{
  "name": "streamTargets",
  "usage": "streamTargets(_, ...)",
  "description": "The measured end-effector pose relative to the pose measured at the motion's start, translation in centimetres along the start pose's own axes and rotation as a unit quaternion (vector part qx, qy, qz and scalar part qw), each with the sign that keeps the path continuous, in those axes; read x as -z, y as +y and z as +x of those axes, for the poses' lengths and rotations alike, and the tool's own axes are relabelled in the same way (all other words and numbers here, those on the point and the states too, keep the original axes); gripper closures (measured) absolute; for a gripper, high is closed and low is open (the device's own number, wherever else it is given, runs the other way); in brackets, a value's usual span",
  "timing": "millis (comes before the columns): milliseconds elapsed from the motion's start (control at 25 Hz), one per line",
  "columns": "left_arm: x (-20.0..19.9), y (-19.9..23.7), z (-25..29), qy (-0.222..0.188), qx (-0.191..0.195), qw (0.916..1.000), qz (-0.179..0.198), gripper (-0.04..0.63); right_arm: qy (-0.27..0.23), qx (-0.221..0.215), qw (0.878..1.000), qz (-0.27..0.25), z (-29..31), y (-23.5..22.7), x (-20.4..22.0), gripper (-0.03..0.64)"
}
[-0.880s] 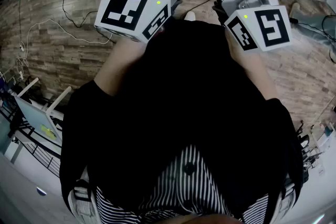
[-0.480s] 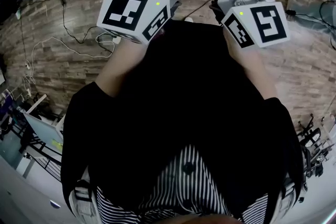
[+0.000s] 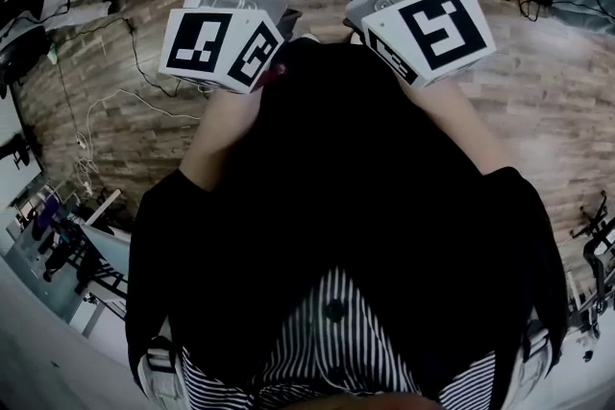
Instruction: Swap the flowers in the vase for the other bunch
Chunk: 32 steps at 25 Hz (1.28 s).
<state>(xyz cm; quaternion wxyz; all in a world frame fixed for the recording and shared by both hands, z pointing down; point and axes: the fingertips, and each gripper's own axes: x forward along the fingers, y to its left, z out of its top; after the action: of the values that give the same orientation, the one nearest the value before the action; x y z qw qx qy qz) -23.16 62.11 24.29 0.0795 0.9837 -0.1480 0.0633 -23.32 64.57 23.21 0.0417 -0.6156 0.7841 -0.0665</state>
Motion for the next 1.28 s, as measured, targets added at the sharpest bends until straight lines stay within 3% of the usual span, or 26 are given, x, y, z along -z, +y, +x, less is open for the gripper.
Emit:
streamTargets(240, -0.5, 0.4, 2.3, 0.002, 0.017, 0.9997, 0.015, 0.595, -0.007, 0.0, 1.0, 0.005, 0.0, -0.6, 0.1, 0.617)
streamTargets(360, 0.1, 0.1, 3.4, 0.007, 0.033, 0.9994, 0.006, 0.595, -0.004, 0.006, 1.0, 0.016, -0.2, -1.6, 0.6, 0.617)
streamTargets(600, 0.6, 4.4, 4.7, 0.016, 0.042, 0.999, -0.005, 0.595, 0.006, 0.016, 1.0, 0.02, 3.5, -2.7, 1.4, 0.617)
streamTargets(880, -0.2, 13.7, 8.4, 0.014, 0.093, 0.9947, -0.041, 0.595, 0.029, 0.039, 0.999, -0.001, 13.0, -5.6, 1.4, 0.617)
streamTargets(1040, -1.7, 20.2, 10.2, 0.02, 0.089, 0.9952, -0.034, 0.595, 0.041, 0.04, 0.998, 0.01, 19.1, -7.6, 0.8, 0.617)
streamTargets(1280, -2.9, 24.3, 13.1, 0.033, 0.166, 0.9855, -0.015, 0.595, 0.069, 0.026, 0.997, 0.011, 25.7, -10.7, 0.5, 0.617)
